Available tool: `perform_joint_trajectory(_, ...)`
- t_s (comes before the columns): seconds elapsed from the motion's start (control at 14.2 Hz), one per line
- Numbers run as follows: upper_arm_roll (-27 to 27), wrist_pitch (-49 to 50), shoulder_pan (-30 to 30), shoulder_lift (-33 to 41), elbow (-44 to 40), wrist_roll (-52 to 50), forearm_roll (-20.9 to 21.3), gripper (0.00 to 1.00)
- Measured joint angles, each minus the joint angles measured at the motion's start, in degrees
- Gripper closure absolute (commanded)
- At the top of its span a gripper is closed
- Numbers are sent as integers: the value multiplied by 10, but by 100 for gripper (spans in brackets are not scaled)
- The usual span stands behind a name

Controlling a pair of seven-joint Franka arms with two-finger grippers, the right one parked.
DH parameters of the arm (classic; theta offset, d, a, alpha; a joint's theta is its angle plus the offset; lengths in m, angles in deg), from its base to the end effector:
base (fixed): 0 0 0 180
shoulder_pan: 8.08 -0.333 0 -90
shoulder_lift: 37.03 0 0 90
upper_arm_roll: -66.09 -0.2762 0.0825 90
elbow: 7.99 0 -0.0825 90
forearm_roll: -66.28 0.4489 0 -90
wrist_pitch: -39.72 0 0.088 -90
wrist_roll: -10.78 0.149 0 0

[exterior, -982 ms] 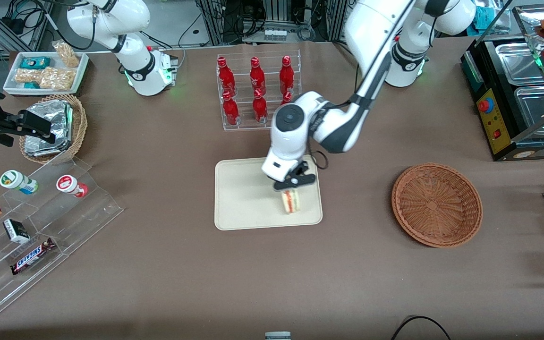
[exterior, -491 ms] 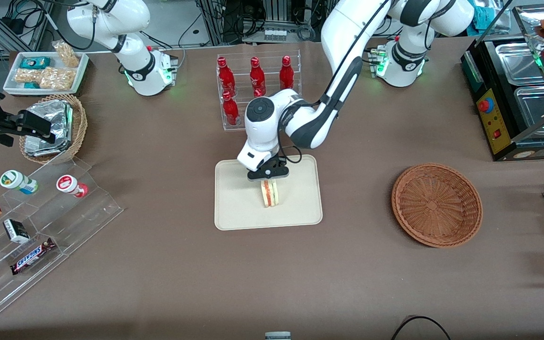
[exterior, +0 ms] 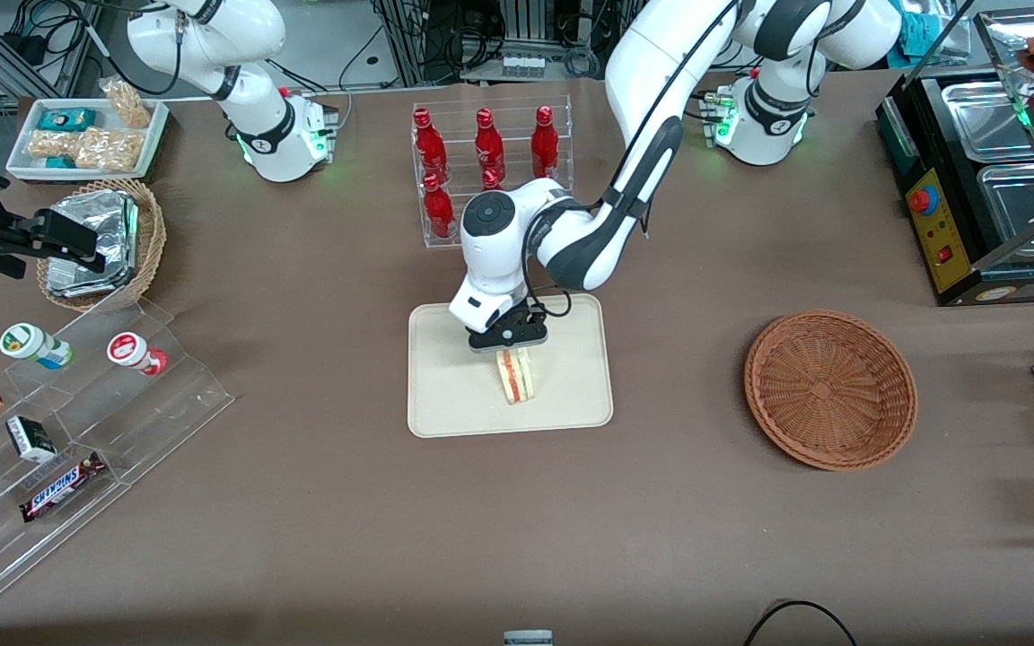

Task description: Place sandwich from basket to tray

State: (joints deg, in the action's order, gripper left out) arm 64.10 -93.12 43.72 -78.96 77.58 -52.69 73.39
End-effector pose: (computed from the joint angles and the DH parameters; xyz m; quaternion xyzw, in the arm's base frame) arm 0.4897 -0.5735 0.1361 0.9945 0.0738 0.0746 0.0065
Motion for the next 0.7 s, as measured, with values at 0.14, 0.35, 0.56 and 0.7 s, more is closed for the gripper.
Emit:
perform_joint_trajectory(0.14, -2, 19, -1, 20, -5, 0, 0, 0)
perform_joint_trajectory(0.35, -6, 113, -7, 78, -4, 1, 1, 0)
perform_joint_trajectory(0.56, -9, 191, -45, 141, 19, 7, 1, 0)
perform_joint_trajectory(0.7, -10, 195, -86, 175, 58, 52, -5, 0)
